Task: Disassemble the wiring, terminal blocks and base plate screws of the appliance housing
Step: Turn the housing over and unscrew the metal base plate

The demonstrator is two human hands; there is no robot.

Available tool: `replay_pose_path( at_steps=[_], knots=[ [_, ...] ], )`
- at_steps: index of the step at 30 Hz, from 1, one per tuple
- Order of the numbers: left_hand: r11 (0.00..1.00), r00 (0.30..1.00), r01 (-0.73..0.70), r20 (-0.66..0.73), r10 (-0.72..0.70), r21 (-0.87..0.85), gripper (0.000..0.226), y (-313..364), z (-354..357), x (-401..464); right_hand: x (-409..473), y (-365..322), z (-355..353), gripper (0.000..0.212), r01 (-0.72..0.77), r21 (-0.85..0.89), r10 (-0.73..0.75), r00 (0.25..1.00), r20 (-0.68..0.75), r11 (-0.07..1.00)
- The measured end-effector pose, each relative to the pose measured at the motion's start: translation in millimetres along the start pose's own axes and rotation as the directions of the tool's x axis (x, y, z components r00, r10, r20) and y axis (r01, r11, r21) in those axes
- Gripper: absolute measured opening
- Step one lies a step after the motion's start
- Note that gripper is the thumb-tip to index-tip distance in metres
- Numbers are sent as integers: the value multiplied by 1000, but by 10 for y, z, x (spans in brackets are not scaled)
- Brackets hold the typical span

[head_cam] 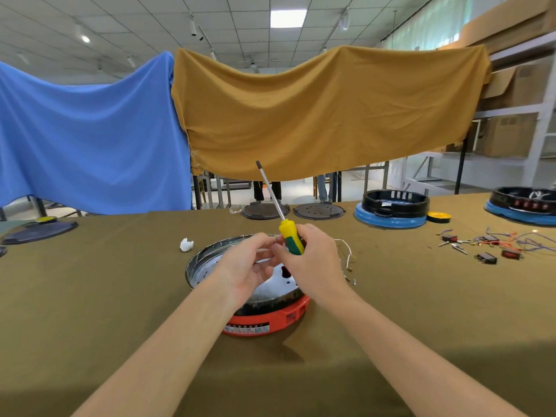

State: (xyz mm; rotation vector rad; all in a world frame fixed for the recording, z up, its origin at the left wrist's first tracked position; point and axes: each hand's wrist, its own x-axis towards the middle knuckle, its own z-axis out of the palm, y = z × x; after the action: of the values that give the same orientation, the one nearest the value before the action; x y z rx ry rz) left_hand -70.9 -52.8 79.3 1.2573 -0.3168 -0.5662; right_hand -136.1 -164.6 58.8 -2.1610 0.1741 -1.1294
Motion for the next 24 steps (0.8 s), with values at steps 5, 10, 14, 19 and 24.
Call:
replay_pose_path(
  at_steps=[5,10,14,19,24],
  knots=[
    [909,990,-105,-41,133,403,15,33,-44,14,9,68,-46,25,25,37,-26,998,48,999],
    [216,918,-244,154,365,945,15,72,-414,66,301,592,-525,18,-323,-258,388,884,261,910],
    [-41,962,-148,154,227,988,25,72,-590,99,386,958,-890,17,-267,-701,605,742,289,662],
    [-22,980,-156,158,122,987,28,49,-593,104,344,1122,-849,21,-203,-777,653,685,322,596],
    [79,967,-173,154,204,982,19,71,-663,78,320,1195,-832,29,-234,-749,651,686,325,620]
  ],
)
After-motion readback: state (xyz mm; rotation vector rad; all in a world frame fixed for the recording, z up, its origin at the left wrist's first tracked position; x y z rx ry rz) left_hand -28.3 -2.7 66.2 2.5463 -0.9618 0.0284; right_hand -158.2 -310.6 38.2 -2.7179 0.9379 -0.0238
